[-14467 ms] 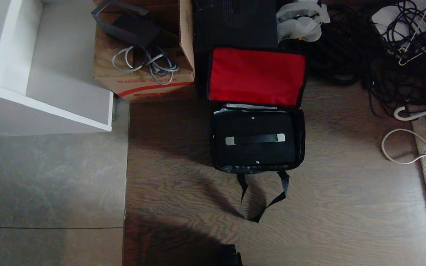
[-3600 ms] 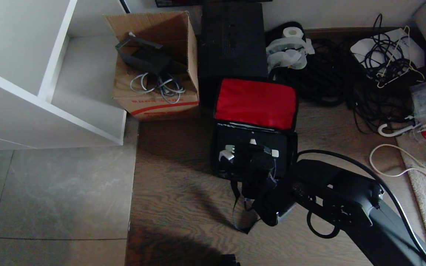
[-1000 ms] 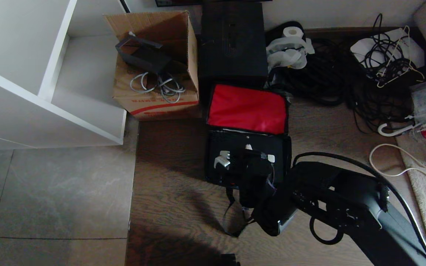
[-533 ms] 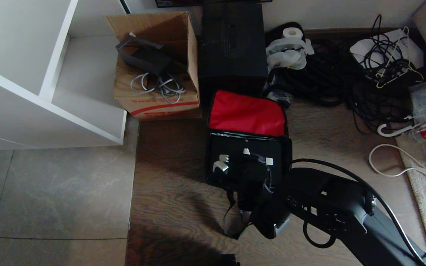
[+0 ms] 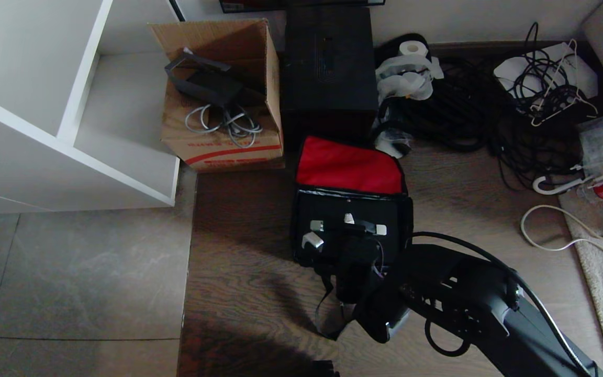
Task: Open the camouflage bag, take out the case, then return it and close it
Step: Lift the black box
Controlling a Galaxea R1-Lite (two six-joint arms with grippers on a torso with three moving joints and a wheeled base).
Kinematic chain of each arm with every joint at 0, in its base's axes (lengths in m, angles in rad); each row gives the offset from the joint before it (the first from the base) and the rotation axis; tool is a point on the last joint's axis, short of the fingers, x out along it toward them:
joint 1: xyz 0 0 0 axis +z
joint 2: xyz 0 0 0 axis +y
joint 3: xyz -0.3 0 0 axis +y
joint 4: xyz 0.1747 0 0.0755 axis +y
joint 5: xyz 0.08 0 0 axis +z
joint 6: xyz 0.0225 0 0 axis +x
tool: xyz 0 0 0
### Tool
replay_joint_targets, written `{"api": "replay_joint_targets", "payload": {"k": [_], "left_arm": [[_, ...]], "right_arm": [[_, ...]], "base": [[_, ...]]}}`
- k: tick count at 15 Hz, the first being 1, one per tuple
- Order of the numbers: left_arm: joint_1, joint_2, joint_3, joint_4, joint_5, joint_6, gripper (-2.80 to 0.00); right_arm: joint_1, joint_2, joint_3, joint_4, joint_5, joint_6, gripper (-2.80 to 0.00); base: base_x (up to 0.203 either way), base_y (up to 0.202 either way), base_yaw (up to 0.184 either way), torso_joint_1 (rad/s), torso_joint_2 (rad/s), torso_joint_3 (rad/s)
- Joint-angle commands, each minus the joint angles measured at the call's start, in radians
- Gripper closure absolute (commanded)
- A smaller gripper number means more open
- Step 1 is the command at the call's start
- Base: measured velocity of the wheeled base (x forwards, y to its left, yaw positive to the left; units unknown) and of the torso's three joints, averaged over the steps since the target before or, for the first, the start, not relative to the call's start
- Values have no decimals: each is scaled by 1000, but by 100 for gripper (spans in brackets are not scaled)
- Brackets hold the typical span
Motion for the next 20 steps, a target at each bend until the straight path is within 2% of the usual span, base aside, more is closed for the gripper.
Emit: {"api": "replay_joint_targets", "payload": {"k": [1, 2, 15, 19, 20], "left_arm": [[0, -2, 10, -1, 0, -1, 0], [-1, -2, 9, -1, 0, -1, 0], [1, -2, 9, -1, 0, -1, 0], [1, -2, 9, -1, 0, -1, 0], [1, -2, 9, -1, 0, -1, 0]], "right_arm": [[0, 30, -5, -1, -5, -14, 0], [0, 40, -7, -1, -5, -10, -280], [-39, 121, -205, -1, -2, -31, -280], [-44, 144, -201, -1, -2, -35, -280], [-44, 145, -195, -1, 2, -35, 0]], "base": [[0, 0, 0, 0, 0, 0], [0, 0, 0, 0, 0, 0], [0, 0, 0, 0, 0, 0], [0, 0, 0, 0, 0, 0], [0, 0, 0, 0, 0, 0]]}}
